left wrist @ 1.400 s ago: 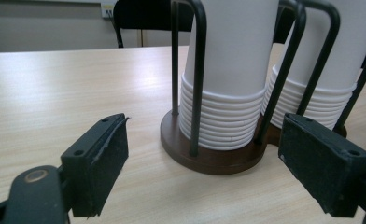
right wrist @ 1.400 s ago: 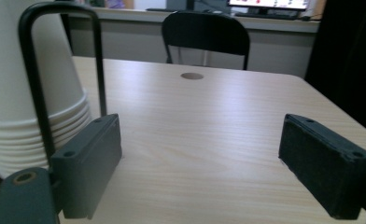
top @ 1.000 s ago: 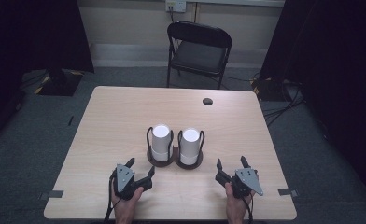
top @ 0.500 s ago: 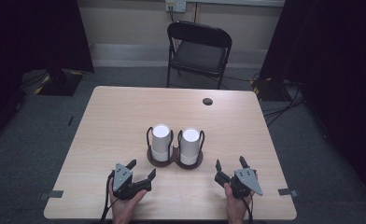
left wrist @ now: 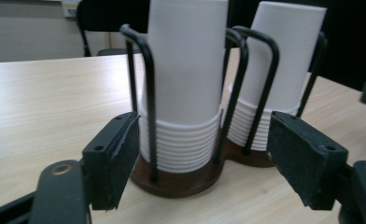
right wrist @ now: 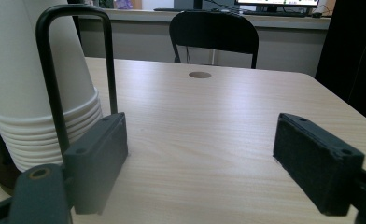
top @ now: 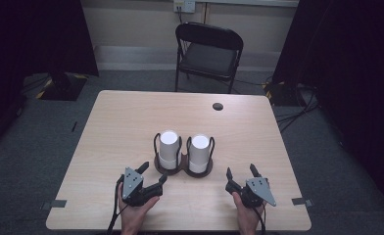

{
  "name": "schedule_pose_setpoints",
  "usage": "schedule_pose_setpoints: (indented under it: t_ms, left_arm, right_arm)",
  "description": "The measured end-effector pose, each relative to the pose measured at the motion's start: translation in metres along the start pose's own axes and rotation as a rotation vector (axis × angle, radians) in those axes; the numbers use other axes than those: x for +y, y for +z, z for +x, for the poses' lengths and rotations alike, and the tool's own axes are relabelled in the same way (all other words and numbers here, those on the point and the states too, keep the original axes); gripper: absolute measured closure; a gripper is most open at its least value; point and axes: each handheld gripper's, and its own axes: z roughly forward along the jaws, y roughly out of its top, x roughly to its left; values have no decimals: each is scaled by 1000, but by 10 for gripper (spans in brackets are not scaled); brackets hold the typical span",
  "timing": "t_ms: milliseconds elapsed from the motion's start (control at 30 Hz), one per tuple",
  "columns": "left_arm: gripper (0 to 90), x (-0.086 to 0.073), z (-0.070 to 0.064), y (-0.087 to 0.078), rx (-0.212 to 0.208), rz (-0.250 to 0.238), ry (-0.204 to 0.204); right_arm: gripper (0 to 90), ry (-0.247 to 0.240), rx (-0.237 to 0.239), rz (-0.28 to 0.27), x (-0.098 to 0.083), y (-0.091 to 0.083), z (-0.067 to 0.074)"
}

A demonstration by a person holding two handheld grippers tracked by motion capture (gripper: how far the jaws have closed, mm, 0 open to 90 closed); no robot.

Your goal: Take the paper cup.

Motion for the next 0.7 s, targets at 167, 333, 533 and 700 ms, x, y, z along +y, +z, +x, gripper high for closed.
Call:
schedule_pose_setpoints:
  t_ms: [167, 333, 533, 700]
  left_arm:
    - [288, 6, -3, 3, -59, -2, 17]
    - [288, 11, -8, 4, -95, -16, 18]
    - [315, 21, -13, 8, -146, -25, 49]
    - [332, 26, -15, 11, -165, -34, 59]
  right_arm:
    - [183, 9, 10, 1, 0, 0, -1]
    - [171, 28, 12, 7, 0, 1, -2]
    - [170, 28, 9, 4, 0, 0, -2]
    - [174, 33, 19, 5, 0, 0, -3]
